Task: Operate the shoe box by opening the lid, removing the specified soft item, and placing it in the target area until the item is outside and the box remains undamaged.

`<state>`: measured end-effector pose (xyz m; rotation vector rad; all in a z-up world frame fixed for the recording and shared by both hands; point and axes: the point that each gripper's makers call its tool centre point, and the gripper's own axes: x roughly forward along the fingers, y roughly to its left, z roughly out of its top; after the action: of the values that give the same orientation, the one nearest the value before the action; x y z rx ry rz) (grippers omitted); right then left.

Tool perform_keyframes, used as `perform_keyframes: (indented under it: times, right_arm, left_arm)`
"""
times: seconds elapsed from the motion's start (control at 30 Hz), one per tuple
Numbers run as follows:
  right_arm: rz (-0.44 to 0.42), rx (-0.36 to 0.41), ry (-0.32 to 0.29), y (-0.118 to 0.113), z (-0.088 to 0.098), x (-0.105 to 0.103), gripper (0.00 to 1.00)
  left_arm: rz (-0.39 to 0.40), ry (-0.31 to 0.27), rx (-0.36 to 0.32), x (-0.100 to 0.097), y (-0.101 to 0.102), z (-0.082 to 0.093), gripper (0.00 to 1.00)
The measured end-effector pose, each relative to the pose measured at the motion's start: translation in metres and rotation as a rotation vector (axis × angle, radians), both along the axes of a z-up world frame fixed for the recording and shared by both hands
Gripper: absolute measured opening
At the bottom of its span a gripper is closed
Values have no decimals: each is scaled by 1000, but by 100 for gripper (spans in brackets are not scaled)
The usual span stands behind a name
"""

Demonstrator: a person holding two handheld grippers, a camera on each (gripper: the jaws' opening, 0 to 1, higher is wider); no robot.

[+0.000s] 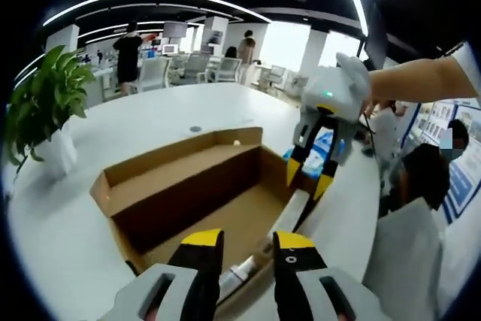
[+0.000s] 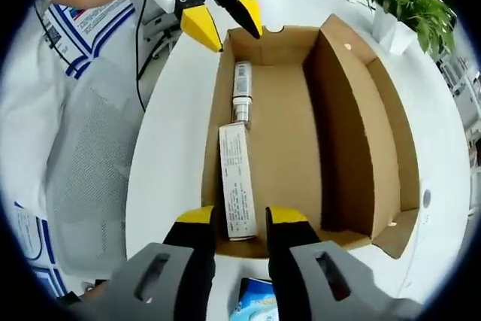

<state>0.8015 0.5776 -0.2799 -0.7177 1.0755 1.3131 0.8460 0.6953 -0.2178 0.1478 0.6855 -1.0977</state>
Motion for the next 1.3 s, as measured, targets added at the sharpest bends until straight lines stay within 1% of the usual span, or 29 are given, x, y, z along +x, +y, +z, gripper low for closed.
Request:
perform_keyframes:
  times: [0.1,0.37,0.7,0.87,1.03,1.3]
  right_arm:
    - [17,-21,4,-1,-6,-2,24]
    - [17,-29,21,0,-17,3,23]
    - [24,-39,28,1,-25,1,21]
    - [29,-56,30,0,-32,1,19]
    - [31,-62,32,1,-34,-2,18]
    - [49,-67,7,1,-34,-1,17]
  left_arm:
    - [6,4,-5,0,0,-1,26]
    - [15,8,-12,1,0,-2,26]
    - [17,9,-13,3,1,-4,26]
    - [17,17,-11,2,1,-7,26]
    - [22,19,-12,2,2,-7,26]
    - [24,21,-15,0,-1,-7,26]
